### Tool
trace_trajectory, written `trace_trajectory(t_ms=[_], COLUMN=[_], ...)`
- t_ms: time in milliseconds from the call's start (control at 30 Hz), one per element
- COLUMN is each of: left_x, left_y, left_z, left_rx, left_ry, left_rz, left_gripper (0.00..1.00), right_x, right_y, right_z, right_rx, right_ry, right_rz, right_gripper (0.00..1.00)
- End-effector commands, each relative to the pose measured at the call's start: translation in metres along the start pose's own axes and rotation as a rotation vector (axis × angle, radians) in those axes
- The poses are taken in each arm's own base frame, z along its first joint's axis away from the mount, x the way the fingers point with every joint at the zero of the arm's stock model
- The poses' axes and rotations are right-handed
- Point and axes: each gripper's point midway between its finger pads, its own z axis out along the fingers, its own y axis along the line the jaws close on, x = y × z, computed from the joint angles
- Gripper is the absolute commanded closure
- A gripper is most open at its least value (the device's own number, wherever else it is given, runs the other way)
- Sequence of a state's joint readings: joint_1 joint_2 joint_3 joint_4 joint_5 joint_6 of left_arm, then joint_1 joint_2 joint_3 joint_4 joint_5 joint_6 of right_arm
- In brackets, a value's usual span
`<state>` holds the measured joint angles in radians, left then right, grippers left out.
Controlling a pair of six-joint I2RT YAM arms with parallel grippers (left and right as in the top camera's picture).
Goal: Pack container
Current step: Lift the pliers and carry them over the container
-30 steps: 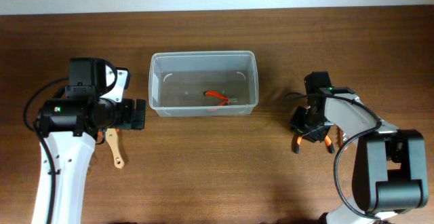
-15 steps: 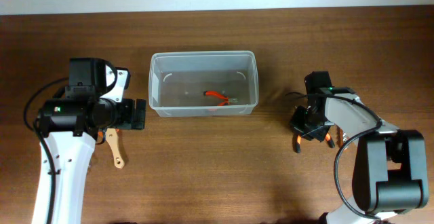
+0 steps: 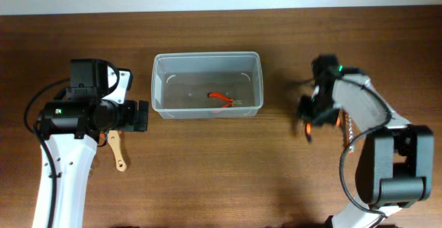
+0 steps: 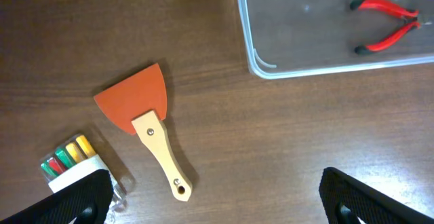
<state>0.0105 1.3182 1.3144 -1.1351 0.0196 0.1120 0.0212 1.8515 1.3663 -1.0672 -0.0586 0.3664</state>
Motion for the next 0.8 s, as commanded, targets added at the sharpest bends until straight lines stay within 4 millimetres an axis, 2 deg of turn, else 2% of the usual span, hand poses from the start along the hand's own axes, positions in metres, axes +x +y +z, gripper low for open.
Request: trace_trajectory(t_ms=[0,100,200,267,333,400,500,633,767], left_x=[-0.005,-0.009,-0.015,-0.019,-0.023,-0.026,-0.028,-0.027,-0.025], left_y=[0.013,0.039,0.065,0.079,0.09,0.095,0.094,0.094,0.091], left_z=[-0.006,-0.016,-0.033,-0.043,-0.052,-0.059,-0.061,-0.061,-0.06], left_rx=[-0.012,-0.051,-0.079,-0.1,-0.121,-0.131,-0.131,-0.13,-0.12], left_ry=[-0.028,-0.056,-0.1,-0.132,-0.16,-0.18,-0.187,-0.184,-0.174], left_rz=[-0.057,-0.144,-0.226,-0.264,-0.292,-0.306,-0.303,-0.304,-0.303], left_gripper=[0.01,0.01,0.01,0.01,0.01,0.01,0.01,0.01,0.01], right_x=[-0.048,-0.065,-0.068,-0.064,-0.054,-0.038,-0.013,0.014,0.026], right_y=[0.019,0.04,0.069,0.093,0.117,0.145,0.178,0.218,0.248], right_z=[-0.074,-0.128,-0.172,-0.192,-0.203,-0.205,-0.196,-0.175,-0.145], right_rx=[-0.013,-0.039,-0.063,-0.089,-0.111,-0.122,-0.118,-0.104,-0.099], right_ry=[-0.208,-0.323,-0.426,-0.48,-0.512,-0.527,-0.515,-0.49,-0.456], right_rz=[-0.165,-0.284,-0.43,-0.529,-0.649,-0.799,-1.008,-1.273,-1.412], right_gripper=[0.96,0.96,0.96,0.96,0.96,0.96,0.96,0.96,0.96])
